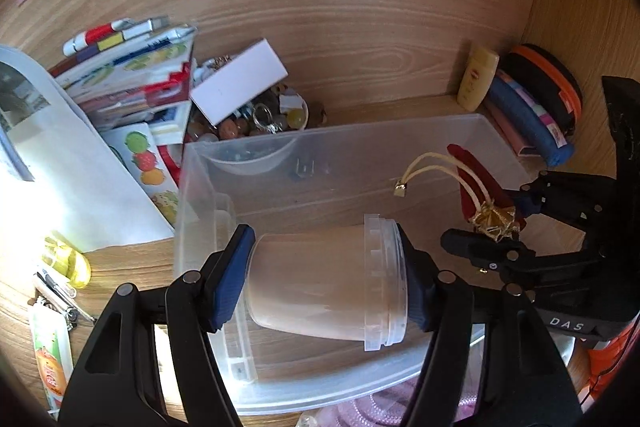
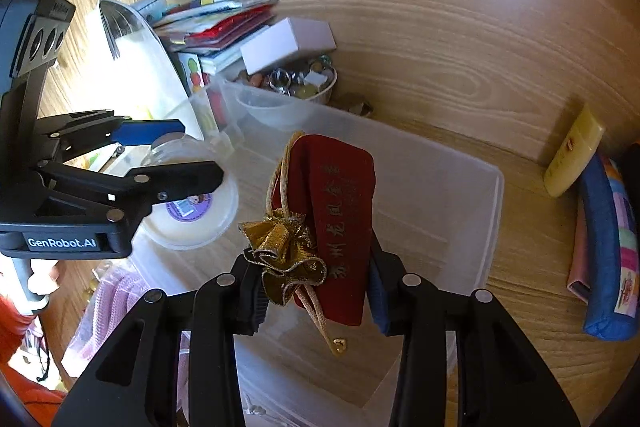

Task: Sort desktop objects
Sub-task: 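Carry the white cylinder in the left tool while the right tool carries the red pouch to the clear box, then open the left tool and right tool, dropping cylinder and red pouch into the box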

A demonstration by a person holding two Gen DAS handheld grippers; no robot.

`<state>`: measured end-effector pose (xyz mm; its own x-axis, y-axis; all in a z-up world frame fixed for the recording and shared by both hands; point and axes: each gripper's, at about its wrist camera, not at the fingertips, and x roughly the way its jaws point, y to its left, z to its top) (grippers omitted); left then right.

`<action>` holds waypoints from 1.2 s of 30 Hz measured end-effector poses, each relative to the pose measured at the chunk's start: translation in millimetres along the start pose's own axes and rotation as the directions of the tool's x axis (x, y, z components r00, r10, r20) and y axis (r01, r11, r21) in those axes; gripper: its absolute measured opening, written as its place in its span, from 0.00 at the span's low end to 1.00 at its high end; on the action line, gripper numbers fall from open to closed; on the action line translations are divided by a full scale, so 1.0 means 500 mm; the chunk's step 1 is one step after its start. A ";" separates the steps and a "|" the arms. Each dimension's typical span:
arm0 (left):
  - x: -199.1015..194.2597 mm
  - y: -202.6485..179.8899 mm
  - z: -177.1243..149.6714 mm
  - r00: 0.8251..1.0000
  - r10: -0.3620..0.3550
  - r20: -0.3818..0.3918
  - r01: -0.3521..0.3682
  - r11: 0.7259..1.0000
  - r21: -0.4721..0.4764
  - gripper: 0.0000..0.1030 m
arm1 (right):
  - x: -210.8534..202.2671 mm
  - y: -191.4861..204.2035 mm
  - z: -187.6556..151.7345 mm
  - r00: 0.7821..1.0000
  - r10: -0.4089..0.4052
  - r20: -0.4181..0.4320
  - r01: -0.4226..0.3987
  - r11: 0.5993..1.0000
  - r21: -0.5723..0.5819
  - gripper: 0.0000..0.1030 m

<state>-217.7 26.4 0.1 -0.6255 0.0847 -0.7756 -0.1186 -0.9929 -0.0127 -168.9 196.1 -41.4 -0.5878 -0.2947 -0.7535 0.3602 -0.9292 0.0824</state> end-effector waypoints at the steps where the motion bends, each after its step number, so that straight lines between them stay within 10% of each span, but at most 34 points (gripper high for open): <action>1: 0.004 -0.001 0.000 1.000 0.000 -0.006 0.000 1.000 0.002 0.64 | -0.001 0.000 -0.001 1.000 -0.014 0.006 0.014 1.000 0.001 0.36; 11: 0.045 -0.019 0.003 0.998 0.000 -0.066 0.000 1.000 0.001 0.64 | 0.007 0.011 0.000 0.997 -0.073 0.007 0.073 0.996 -0.052 0.37; 36: 0.003 -0.004 0.004 0.999 -0.029 -0.042 0.029 1.000 -0.005 0.68 | -0.030 -0.002 0.009 0.993 -0.098 0.072 0.102 0.994 -0.050 0.81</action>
<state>-219.9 28.8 0.4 -0.5890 0.1101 -0.8006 -0.1329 -0.9904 -0.0384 -163.4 200.5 -27.2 -0.6710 -0.2173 -0.7089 0.3343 -0.9420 -0.0277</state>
